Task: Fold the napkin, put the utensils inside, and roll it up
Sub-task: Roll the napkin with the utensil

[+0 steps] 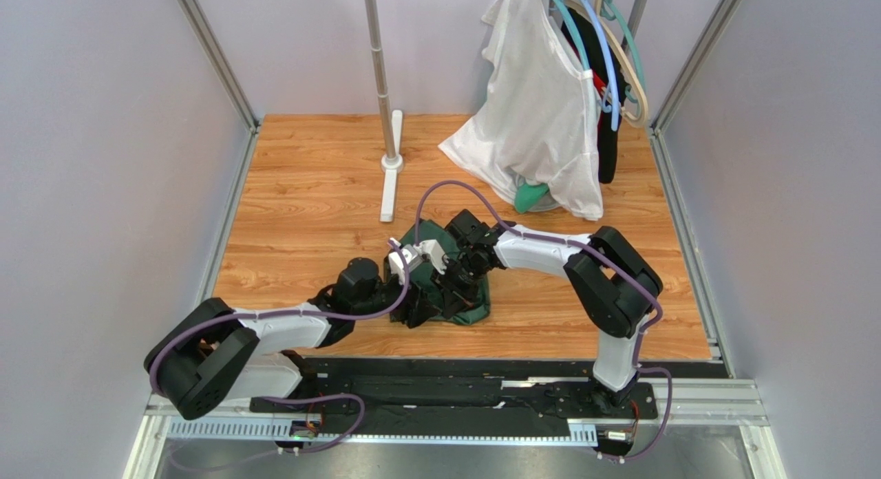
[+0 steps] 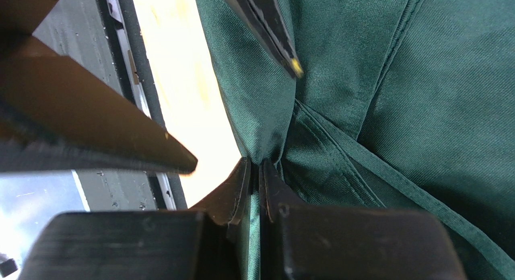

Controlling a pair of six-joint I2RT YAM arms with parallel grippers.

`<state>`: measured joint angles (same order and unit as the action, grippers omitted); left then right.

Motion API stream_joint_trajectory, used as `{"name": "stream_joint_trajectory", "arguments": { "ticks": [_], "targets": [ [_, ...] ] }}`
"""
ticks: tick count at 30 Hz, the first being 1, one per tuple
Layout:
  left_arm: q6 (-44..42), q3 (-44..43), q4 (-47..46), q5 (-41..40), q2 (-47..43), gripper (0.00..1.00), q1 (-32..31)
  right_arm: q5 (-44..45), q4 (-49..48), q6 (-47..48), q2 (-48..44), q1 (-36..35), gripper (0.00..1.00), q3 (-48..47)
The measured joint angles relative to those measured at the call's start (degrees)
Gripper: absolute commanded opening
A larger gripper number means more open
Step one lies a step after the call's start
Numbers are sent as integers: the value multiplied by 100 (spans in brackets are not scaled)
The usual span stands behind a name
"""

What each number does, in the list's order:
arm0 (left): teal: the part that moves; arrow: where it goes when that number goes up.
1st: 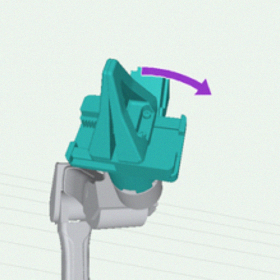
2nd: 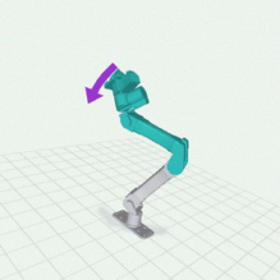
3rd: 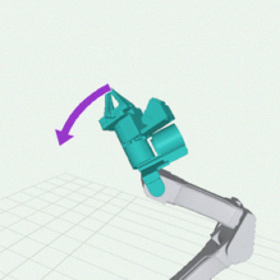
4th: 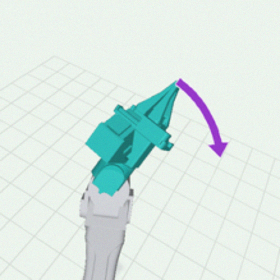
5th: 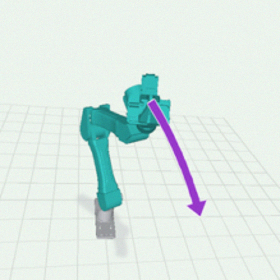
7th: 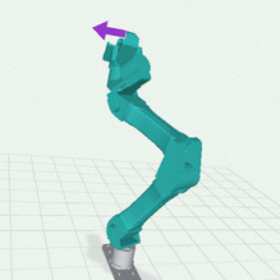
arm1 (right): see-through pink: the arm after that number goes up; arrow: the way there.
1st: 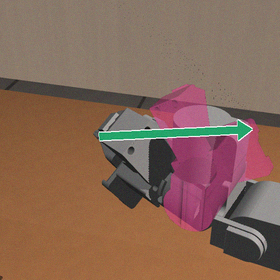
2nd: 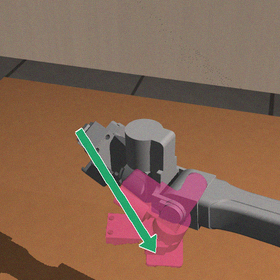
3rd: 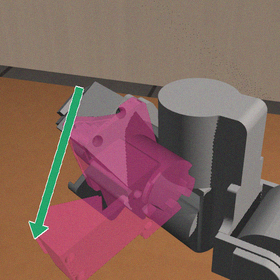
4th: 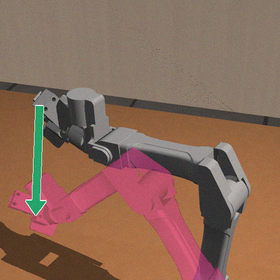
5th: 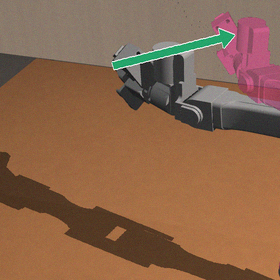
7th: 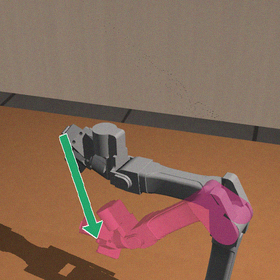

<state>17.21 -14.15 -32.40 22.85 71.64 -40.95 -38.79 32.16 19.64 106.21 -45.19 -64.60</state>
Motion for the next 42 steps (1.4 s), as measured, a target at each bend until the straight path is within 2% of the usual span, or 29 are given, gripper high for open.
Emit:
{"name": "stream_joint_trajectory", "arguments": {
  "ticks": [9,18,36,42],
  "targets": [
    [-304,-693,219,219,562,68,-109,-175,105,9,63,140,0,-31],
    [-411,-988,776,-2,837,64,-339,-337,258,4,146,286,0,-31],
    [-361,-1097,1351,-876,649,71,-656,-380,319,33,151,352,0,-31],
    [-166,-516,1412,-975,39,74,-669,-424,317,31,155,439,0,-31]
  ]
}}
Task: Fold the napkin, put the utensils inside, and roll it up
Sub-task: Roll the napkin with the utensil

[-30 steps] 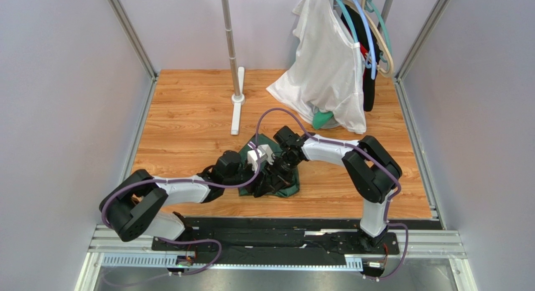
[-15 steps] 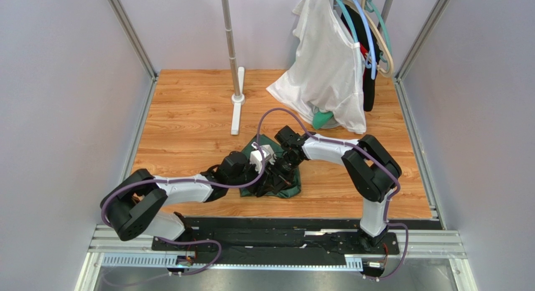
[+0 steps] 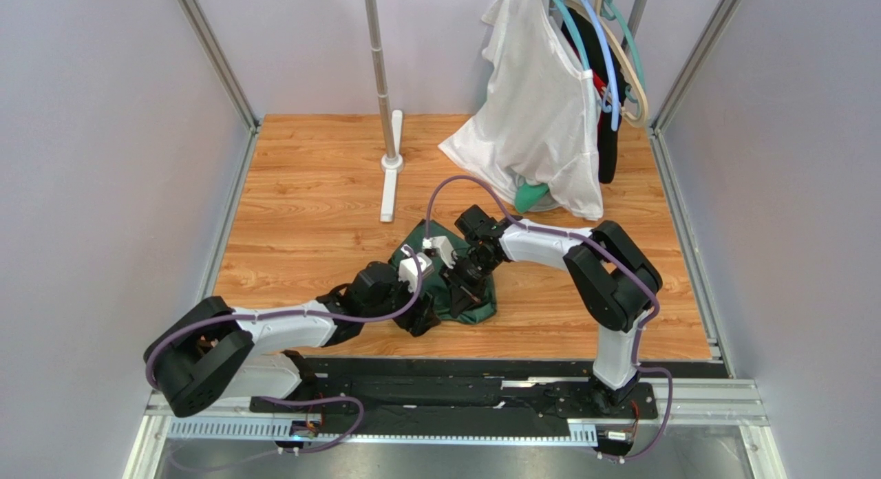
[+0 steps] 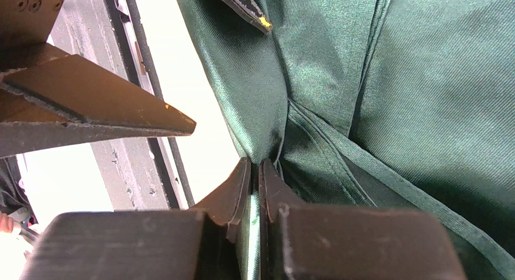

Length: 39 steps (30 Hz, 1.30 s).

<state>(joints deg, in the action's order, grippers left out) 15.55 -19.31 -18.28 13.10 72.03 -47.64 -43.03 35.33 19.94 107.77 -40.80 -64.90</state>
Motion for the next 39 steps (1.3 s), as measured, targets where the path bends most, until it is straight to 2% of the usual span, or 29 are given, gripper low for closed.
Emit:
{"name": "stream_joint_trajectory", "arguments": {
  "ticks": [12,15,19,22,29,32,39],
  "targets": [
    [-229,-192,-107,164,343,74,-2,-11,0,0,4,13,0,0],
    [-352,-354,-74,210,450,71,-4,-11,0,0,4,13,0,0],
    [-413,-496,-22,260,557,62,-26,-13,0,0,7,13,0,0],
    [-400,-498,72,289,555,60,-114,-42,-2,0,24,28,0,0],
    [-343,-496,245,201,509,64,-219,-149,2,0,81,79,0,-15],
    [-348,-498,280,136,516,58,-238,-168,31,0,103,87,0,-39],
    [-258,-656,514,-118,678,32,-293,-168,42,0,105,87,0,-42]
  ]
}}
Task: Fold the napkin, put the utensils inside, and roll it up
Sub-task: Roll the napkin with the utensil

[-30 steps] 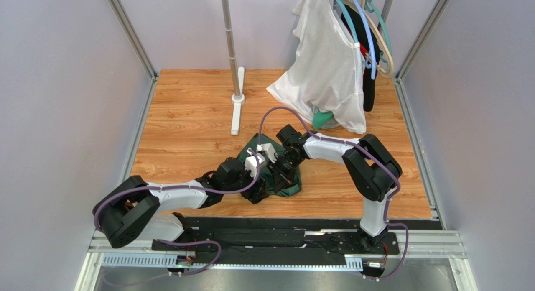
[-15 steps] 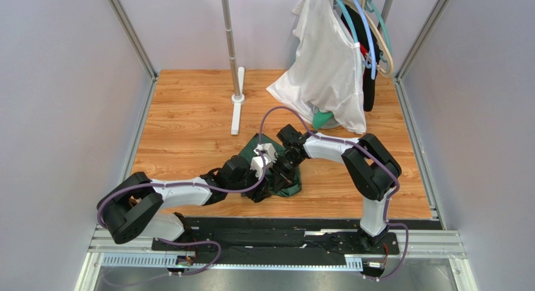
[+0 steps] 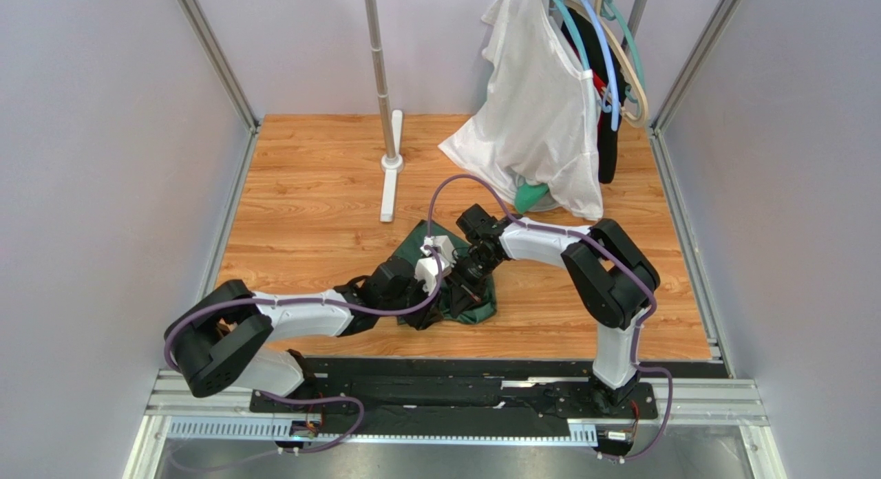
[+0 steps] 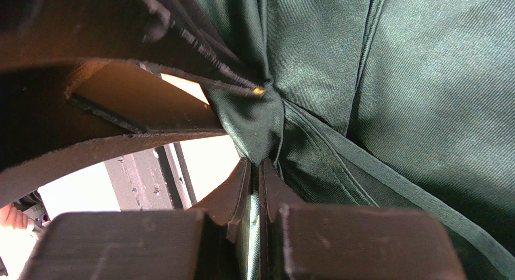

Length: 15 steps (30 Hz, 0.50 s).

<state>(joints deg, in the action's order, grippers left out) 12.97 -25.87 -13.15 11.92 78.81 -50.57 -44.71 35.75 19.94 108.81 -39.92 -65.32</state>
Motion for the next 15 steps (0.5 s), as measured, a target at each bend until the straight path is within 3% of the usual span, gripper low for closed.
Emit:
{"name": "stream_joint_trajectory", "arguments": {
  "ticks": [2,9,13,15],
  "targets": [
    [61,-13,17,-13,2,29,-26,-2,0,0,0,0,0,0],
    [319,-15,37,-28,-48,2,-42,-17,4,-2,17,11,3,-2],
    [442,-15,22,-26,-46,0,-44,-72,-2,-26,17,68,30,-2],
    [518,-15,-11,0,-13,0,-44,-81,0,-72,17,131,34,-2]
  ]
}}
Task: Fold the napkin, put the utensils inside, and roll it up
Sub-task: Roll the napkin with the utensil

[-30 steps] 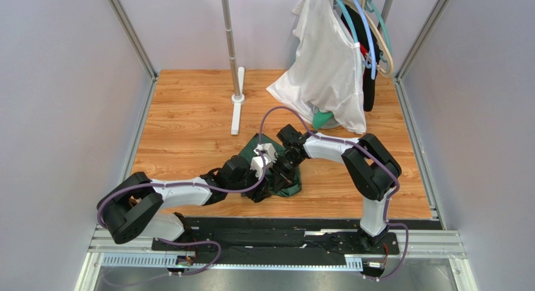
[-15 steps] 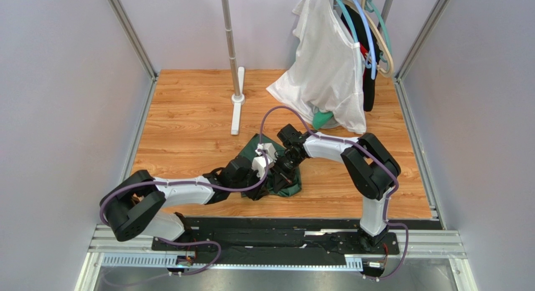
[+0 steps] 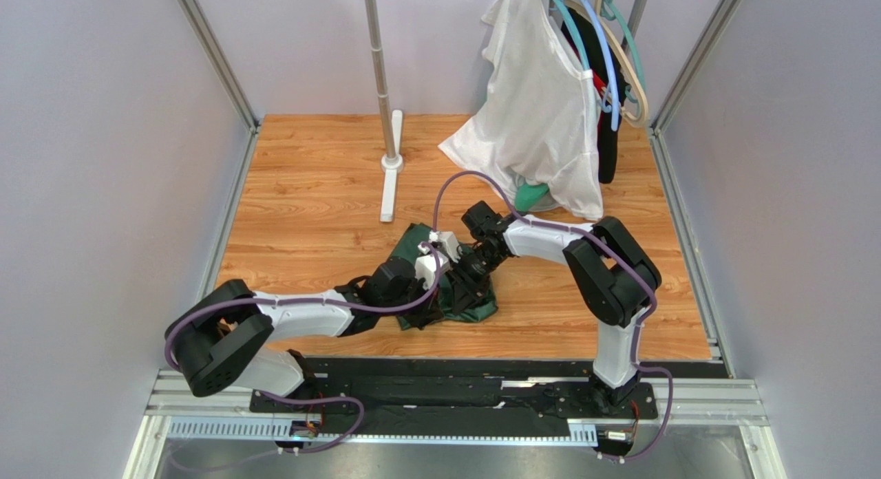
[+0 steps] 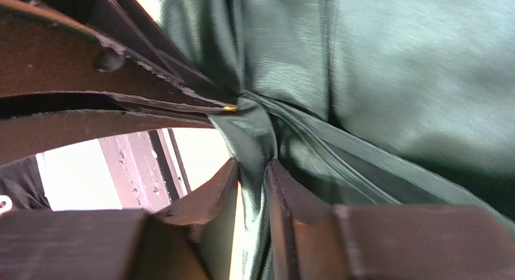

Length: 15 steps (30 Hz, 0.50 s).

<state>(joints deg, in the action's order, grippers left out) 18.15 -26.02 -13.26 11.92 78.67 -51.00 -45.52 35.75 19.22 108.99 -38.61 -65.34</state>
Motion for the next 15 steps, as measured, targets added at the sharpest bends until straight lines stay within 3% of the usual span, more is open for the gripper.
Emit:
{"name": "stream_joint_trajectory", "arguments": {
  "ticks": [3,4,10,15],
  "targets": [
    [136,-20,-127,70,125,0,4,-2,-2,-57,-28,175,46,7],
    [179,-37,-166,96,181,0,4,-2,-22,-92,-72,260,58,22],
    [407,-76,-330,192,334,0,22,-9,-581,-474,-859,966,60,472],
    [522,15,-439,376,319,0,208,44,-1641,-1051,-1928,1784,60,1460]
  ]
}}
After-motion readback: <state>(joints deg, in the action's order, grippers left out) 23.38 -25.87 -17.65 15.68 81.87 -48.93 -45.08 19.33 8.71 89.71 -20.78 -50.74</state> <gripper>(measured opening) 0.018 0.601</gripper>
